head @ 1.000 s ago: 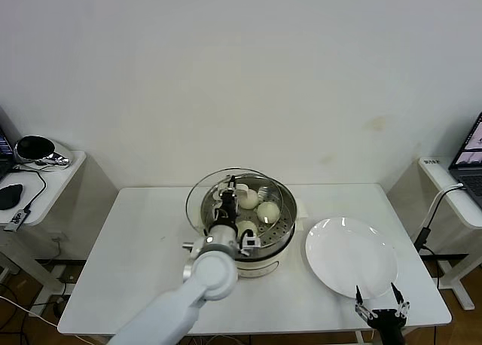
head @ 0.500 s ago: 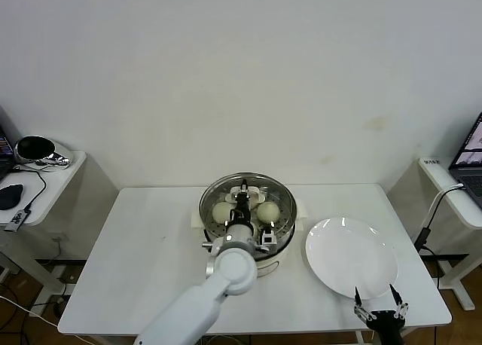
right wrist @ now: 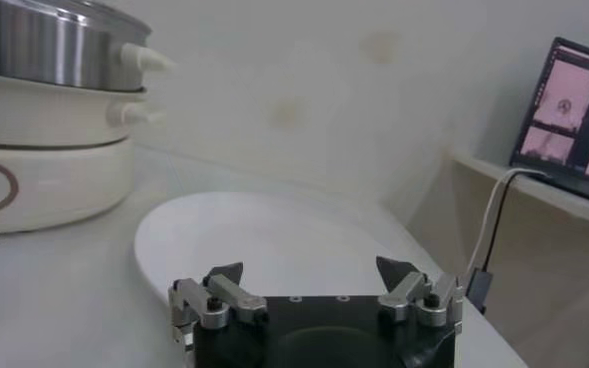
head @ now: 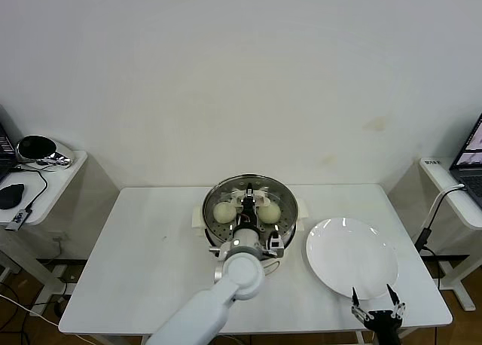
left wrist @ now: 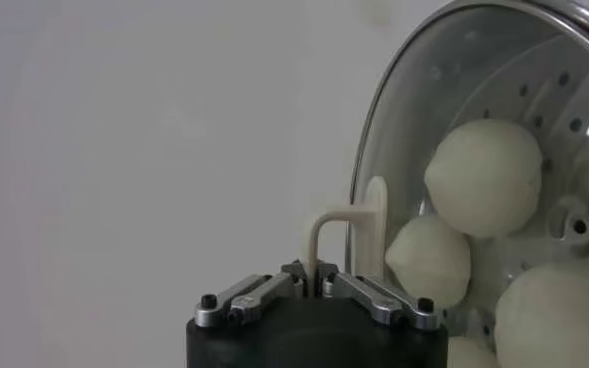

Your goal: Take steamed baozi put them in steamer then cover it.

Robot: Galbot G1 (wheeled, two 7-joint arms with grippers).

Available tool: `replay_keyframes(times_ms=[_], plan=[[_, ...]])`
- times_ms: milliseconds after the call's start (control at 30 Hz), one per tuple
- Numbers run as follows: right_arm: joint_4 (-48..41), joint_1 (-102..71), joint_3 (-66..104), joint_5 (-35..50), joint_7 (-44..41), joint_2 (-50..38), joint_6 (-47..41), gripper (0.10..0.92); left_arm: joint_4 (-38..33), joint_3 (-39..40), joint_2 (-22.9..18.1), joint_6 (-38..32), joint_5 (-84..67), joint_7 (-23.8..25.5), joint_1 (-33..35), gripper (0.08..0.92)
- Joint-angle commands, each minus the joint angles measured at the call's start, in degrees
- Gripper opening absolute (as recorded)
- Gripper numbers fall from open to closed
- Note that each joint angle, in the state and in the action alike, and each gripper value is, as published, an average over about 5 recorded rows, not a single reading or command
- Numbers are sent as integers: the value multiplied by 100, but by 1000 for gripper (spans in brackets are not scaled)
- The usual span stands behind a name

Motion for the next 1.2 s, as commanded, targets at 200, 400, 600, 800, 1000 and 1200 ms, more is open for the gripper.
replay_keyframes(times_ms=[200, 400, 600, 800, 1000, 1200], plan=[[-15, 4, -18, -16, -2, 4, 7, 823, -160, -43, -35, 228, 56, -142, 154, 182], [-11, -7, -26, -35, -2, 15, 11, 823, -881, -111, 180, 227, -1, -216, 488, 354], [-4, -16, -33, -59, -1, 33, 18, 823, -1876, -286, 694, 86, -353, -523, 1307, 527], [-2, -18, -52, -68, -1, 37, 22, 823, -3040, -1001, 1401, -444, -2133, -1512, 2364, 700], [-9, -37, -116, -29, -12, 6, 79, 823, -3098, -2965, 1541, -3052, -5864, -3325, 3700, 816], [17, -176, -384, 172, -105, -185, 166, 823, -2557, -4526, 1313, -4359, -8734, -3250, 5072, 823]])
